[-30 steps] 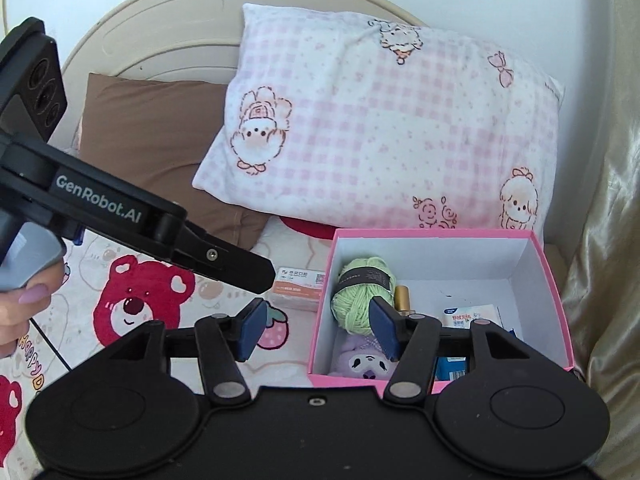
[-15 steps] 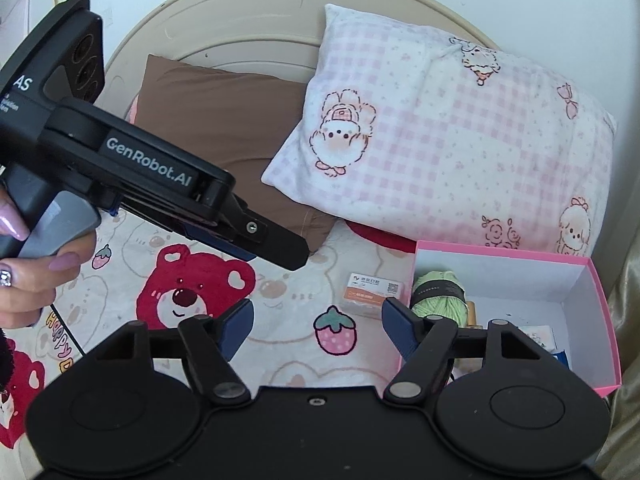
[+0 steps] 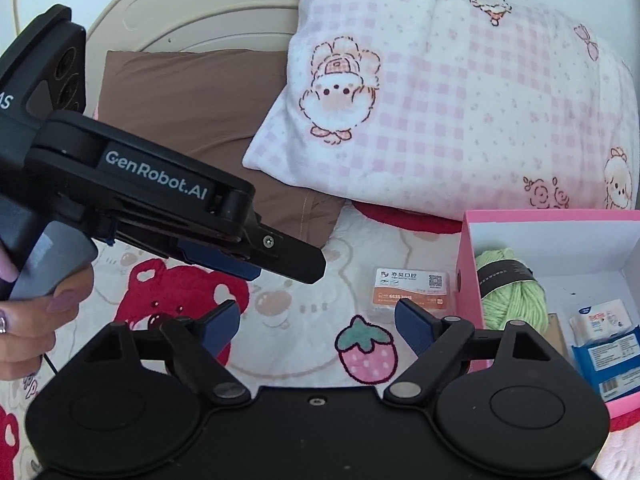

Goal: Organize objects
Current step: 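Move the left gripper to the clear dental-floss box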

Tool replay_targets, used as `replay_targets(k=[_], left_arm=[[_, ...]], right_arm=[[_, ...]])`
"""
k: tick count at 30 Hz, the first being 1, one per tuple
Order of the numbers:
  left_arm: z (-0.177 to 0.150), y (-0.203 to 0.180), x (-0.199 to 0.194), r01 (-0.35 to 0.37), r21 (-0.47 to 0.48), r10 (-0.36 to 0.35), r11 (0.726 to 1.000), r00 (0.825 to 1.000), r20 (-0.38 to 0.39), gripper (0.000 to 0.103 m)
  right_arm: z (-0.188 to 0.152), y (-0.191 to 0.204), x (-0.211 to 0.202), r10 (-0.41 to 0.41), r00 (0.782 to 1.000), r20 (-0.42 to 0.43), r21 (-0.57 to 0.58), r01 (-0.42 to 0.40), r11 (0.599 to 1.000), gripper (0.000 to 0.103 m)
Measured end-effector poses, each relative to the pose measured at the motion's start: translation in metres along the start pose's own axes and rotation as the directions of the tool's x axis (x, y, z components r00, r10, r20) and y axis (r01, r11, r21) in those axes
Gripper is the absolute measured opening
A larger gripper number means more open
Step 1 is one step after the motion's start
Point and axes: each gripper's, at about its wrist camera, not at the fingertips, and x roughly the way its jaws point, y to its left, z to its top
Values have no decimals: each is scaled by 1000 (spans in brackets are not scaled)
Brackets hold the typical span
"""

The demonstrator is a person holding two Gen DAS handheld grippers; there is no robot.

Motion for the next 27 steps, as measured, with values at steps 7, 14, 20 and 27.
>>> replay_targets(k=[7, 14, 20, 27], left_arm=[[10, 29, 53, 38, 53, -37, 998, 999, -23, 60], [25, 41, 106, 36, 163, -26, 986, 998, -64, 60], [42, 48, 137, 59, 204, -42, 977, 996, -85, 60], [55, 59, 157, 188, 187, -173, 964, 980, -93, 60]], right_arm=[[-27, -1, 65, -64, 997, -45, 73, 68, 995, 88], [-51, -8, 109, -145, 988, -58, 88, 150, 985, 88], [-58, -17, 131, -151, 986, -75, 139, 160, 977, 88], [-57, -18, 143, -185, 982, -37, 114, 188, 975, 88]])
